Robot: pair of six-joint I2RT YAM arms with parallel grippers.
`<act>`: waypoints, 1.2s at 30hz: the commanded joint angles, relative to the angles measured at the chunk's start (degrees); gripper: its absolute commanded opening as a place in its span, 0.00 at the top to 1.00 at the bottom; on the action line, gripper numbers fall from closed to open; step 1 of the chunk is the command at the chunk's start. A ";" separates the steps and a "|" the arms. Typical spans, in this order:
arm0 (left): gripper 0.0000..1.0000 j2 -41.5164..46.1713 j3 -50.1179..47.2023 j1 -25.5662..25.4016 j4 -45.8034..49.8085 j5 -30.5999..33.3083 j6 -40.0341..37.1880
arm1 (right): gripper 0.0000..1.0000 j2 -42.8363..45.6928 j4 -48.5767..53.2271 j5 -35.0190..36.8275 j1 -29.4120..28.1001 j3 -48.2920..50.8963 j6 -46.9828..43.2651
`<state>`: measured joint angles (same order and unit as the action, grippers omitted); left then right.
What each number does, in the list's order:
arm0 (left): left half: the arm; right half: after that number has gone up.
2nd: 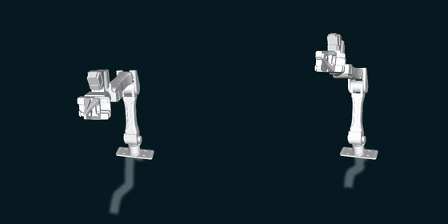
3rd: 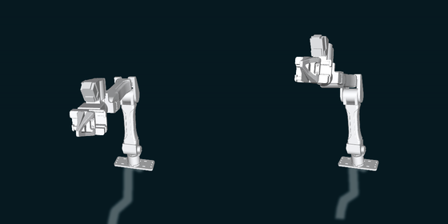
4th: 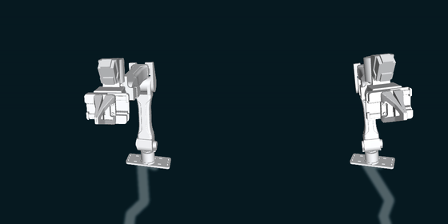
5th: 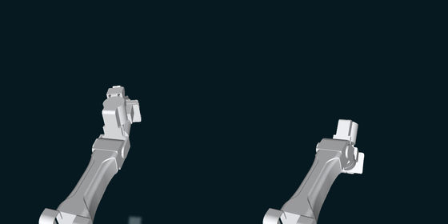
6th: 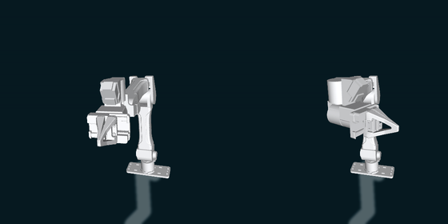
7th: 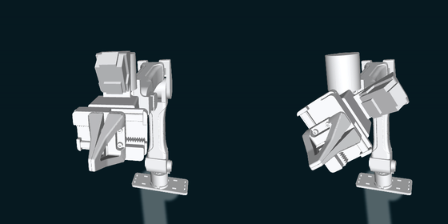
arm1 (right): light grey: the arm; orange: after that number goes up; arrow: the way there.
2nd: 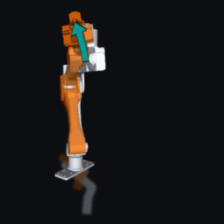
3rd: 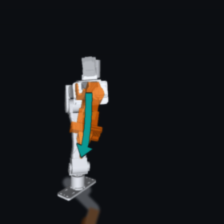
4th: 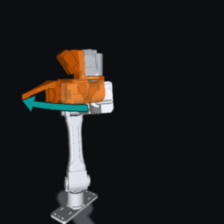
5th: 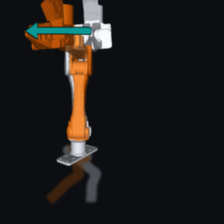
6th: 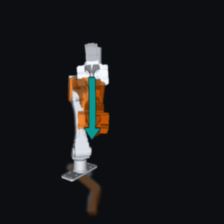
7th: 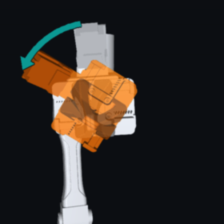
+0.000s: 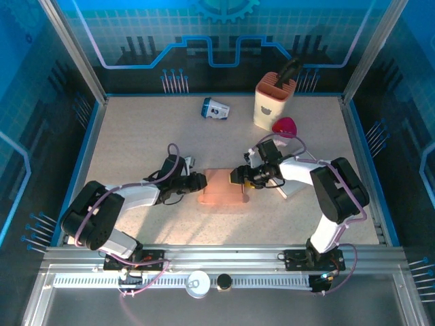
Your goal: Fold the paper box
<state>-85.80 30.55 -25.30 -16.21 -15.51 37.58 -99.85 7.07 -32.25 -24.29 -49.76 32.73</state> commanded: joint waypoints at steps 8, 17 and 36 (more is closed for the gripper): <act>0.77 -1.65 -7.42 6.36 -9.71 -5.00 3.81 | 0.21 4.46 -3.85 -6.83 -1.56 2.71 3.18; 0.74 -2.45 -5.96 6.75 -10.14 -8.20 3.48 | 0.29 0.53 -16.09 -11.55 -1.93 3.81 10.54; 0.40 27.65 1.75 -15.82 13.33 17.60 -33.70 | 0.55 3.35 -48.38 -10.66 1.19 17.36 47.71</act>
<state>-61.82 30.20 -36.91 -7.84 -4.86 16.56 -99.92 -38.22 -43.48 -24.25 -33.34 73.73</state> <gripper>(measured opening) 0.591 0.458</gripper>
